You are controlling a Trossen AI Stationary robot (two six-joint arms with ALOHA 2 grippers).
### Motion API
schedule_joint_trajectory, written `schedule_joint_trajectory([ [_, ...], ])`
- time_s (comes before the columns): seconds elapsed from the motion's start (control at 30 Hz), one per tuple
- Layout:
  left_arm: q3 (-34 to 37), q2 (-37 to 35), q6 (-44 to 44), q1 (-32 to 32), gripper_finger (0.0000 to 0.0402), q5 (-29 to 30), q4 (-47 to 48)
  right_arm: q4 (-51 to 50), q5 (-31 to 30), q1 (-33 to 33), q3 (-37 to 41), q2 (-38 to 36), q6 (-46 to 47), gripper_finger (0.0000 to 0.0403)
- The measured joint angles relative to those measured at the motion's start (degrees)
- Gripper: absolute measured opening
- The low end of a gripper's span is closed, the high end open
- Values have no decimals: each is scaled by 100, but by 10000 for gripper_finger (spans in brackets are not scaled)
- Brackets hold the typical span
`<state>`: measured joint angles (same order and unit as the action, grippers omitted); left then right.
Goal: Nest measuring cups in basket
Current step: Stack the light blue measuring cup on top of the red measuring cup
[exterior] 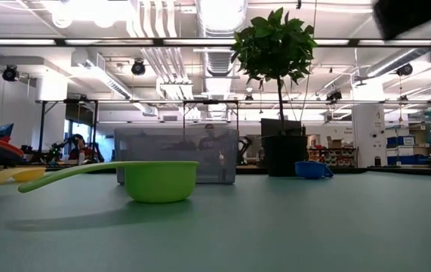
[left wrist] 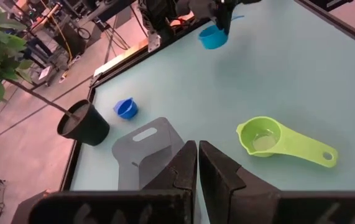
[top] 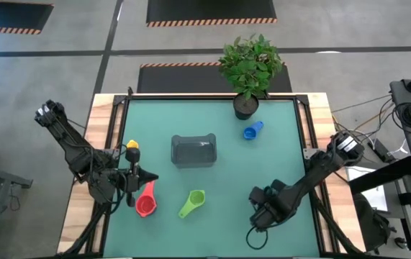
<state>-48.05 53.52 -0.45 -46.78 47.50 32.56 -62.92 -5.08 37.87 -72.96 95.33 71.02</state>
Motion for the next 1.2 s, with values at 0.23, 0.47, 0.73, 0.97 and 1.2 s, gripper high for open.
schedule_joint_trajectory([
  [0.23,0,0,-150,0,0,-3,0,233,-1295,-416,-674,92,-1196,11],
  [0.47,0,34,-489,0,0,-16,-47,1515,-1557,-937,-929,284,-3686,11],
  [0.73,0,356,-484,0,0,-559,-786,3550,-178,-1204,-1030,278,-7206,9],
  [0.97,0,750,496,0,7,-1581,-2238,4117,634,-1218,-1079,274,-9622,9],
  [1.2,0,1079,1245,33,71,-1704,-3256,4178,701,-1316,-1079,278,-9807,9],
])
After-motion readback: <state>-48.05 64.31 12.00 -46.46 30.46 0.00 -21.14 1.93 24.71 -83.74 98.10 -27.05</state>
